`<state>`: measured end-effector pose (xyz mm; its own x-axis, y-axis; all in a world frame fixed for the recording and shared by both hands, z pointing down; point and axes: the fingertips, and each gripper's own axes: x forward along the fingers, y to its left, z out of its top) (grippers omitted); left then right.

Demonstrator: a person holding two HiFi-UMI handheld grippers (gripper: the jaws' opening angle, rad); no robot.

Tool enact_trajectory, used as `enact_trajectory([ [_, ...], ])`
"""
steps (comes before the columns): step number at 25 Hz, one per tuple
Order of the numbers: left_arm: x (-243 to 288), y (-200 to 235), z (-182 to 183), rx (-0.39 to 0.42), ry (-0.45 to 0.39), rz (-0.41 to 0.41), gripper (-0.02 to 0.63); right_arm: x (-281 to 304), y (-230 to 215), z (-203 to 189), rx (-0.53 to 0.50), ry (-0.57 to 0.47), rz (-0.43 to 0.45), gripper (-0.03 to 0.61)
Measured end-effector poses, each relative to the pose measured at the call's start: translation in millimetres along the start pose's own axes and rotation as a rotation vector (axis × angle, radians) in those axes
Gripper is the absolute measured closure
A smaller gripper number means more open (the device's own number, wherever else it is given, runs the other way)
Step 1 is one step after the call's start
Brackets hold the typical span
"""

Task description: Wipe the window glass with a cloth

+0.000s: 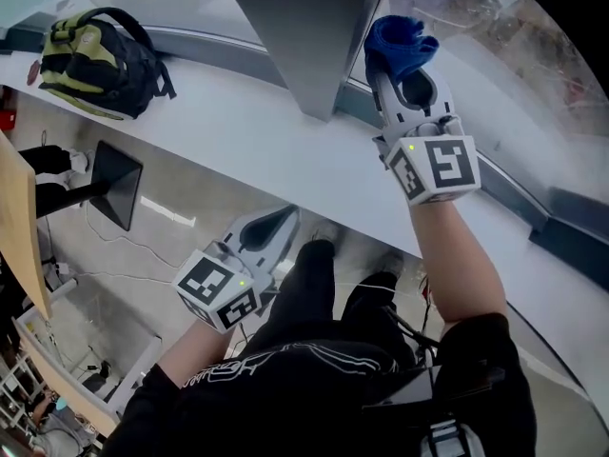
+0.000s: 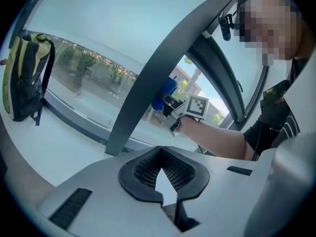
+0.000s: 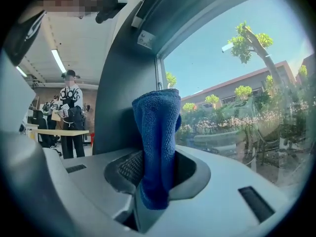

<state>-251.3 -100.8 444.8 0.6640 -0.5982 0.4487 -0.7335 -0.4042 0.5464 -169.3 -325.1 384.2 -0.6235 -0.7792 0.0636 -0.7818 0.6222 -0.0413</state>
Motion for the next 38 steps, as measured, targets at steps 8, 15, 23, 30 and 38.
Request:
enact_trajectory([
  [8,8,-1,0,-0.002,-0.004,-0.010,0.609,7,0,-5,0.006,0.006,0.004,0.485],
  [15,20,-12,-1,0.016,0.005,-0.014,0.609,-11,-17,-11,0.002,0.018,-0.010,0.485],
  [23,47,-46,-12,0.044,0.040,-0.057,0.609,-65,-60,-18,0.014,0.019,-0.085,0.485],
  [30,87,-126,-29,0.084,0.082,-0.110,0.609,-162,-124,-6,-0.001,0.003,-0.167,0.485],
  [38,143,-170,-48,0.106,0.143,-0.176,0.609,-227,-190,-30,0.013,0.018,-0.251,0.485],
])
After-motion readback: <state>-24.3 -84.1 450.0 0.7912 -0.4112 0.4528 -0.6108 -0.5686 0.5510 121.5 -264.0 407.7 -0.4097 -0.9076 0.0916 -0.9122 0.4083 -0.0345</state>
